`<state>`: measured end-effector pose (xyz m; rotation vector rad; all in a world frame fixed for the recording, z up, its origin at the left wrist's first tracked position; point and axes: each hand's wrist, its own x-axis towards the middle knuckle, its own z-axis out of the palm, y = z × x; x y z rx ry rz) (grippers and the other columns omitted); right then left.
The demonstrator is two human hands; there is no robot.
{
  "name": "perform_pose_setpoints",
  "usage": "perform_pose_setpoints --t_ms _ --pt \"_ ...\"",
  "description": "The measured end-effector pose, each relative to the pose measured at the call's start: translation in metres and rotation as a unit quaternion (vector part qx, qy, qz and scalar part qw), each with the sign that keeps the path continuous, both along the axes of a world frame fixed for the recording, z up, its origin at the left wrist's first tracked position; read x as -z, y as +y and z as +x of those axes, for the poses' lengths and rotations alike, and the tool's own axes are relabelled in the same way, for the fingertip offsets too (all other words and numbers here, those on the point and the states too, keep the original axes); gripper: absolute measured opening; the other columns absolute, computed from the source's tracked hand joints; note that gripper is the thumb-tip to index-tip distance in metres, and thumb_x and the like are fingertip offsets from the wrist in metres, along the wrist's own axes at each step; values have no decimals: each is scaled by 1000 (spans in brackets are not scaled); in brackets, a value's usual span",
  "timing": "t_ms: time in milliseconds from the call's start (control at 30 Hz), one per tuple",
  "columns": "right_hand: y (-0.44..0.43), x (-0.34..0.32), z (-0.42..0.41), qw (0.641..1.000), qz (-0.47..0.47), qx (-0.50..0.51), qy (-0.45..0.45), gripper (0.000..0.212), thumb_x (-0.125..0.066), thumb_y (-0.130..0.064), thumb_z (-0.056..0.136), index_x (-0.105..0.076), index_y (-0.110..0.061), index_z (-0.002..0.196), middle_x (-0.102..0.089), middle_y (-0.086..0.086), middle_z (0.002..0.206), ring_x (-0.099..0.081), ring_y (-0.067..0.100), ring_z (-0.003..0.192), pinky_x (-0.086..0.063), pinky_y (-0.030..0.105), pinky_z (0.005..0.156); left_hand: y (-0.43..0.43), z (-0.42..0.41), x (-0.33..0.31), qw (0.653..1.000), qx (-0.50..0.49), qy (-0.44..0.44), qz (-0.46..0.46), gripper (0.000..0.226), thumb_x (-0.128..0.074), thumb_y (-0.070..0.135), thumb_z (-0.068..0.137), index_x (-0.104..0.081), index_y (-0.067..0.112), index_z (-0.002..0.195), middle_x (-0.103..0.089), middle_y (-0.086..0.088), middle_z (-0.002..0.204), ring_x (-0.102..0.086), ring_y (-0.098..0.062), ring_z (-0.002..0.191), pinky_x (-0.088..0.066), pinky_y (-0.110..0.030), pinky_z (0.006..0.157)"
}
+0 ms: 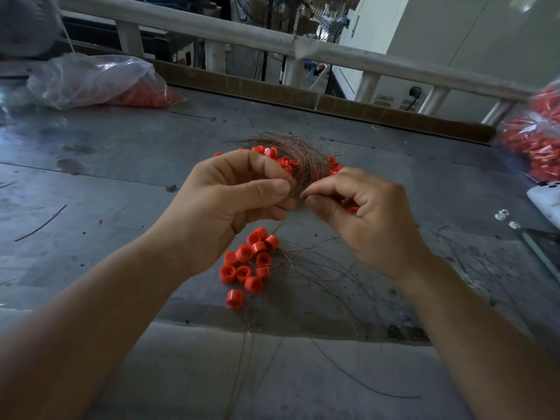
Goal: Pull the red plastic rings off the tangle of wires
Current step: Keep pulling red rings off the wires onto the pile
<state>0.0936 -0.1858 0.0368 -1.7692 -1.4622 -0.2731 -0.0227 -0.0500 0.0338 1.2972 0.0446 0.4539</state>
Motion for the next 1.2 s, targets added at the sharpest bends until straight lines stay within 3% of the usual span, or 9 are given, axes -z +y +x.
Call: perform_pose_setpoints --t_ms 100,200,367,500,567,667,900,1067,1200 --pt "-3 -3 3 999 -47 24 7 8 -66 -14 80 -70 -9 84 -55 -19 72 -56 -3 68 -43 9 65 2 0 -1 997 -64 24 31 14 -68 10 56 -61 6 68 -63 -3 57 -64 -12 54 -51 -18 49" --pt "-4 -4 7 993 -114 29 21 5 -66 -14 81 -70 -11 83 -56 -19 74 -57 -2 73 -45 10 69 8 1 -1 983 -108 91 116 16 -67 -5 66 -64 10 68 -64 -4 58 -62 -13 53 -52 -19 49" --pt "-1 5 5 970 -244 3 7 10 -65 -22 83 -71 -15 87 -53 -20 74 -55 -1 74 -46 15 70 16 5 13 926 -139 235 261 27 -62 -4 74 -67 18 59 -67 3 56 -62 -7 52 -51 -18 50" --pt "1 11 6 955 -295 -1 -16 22 -62 -39 82 -70 -20 89 -51 -20 73 -54 2 75 -45 23 69 25 12 26 867 -242 232 369 25 -66 5 76 -65 26 63 -62 11 58 -59 2 55 -44 -9 53" --pt "1 10 7 963 -268 8 6 26 -60 -48 78 -66 -22 80 -52 -18 70 -52 0 69 -44 21 64 27 15 30 833 -284 216 423 17 -66 8 78 -67 24 74 -57 18 66 -55 3 61 -36 0 55" --pt "-1 9 8 977 -209 35 23 27 -59 -49 76 -46 -28 66 -52 -10 64 -48 2 58 -39 14 54 33 21 37 797 -284 212 489 25 -62 9 81 -66 17 104 -53 6 91 -56 -15 90 -34 -13 72" --pt "-1 11 10 979 -188 75 28 33 -55 -44 82 -32 -27 65 -40 -12 58 -41 -2 50 -30 13 49 35 33 43 777 -231 268 521 50 -51 8 89 -45 24 135 -44 -7 127 -46 -27 115 -32 -25 87" --pt "-1 12 15 981 -179 76 24 32 -48 -39 89 -30 -25 65 -36 -10 56 -33 4 45 -31 15 47 36 34 44 759 -207 285 548 38 -52 15 90 -52 24 127 -45 -5 117 -45 -24 110 -32 -26 85" --pt "-1 13 17 983 -164 80 29 34 -51 -33 89 -29 -26 65 -34 -11 52 -40 0 44 -33 13 46 36 32 41 764 -225 248 551 11 -60 12 85 -60 21 90 -47 4 95 -45 -13 87 -30 -22 72"
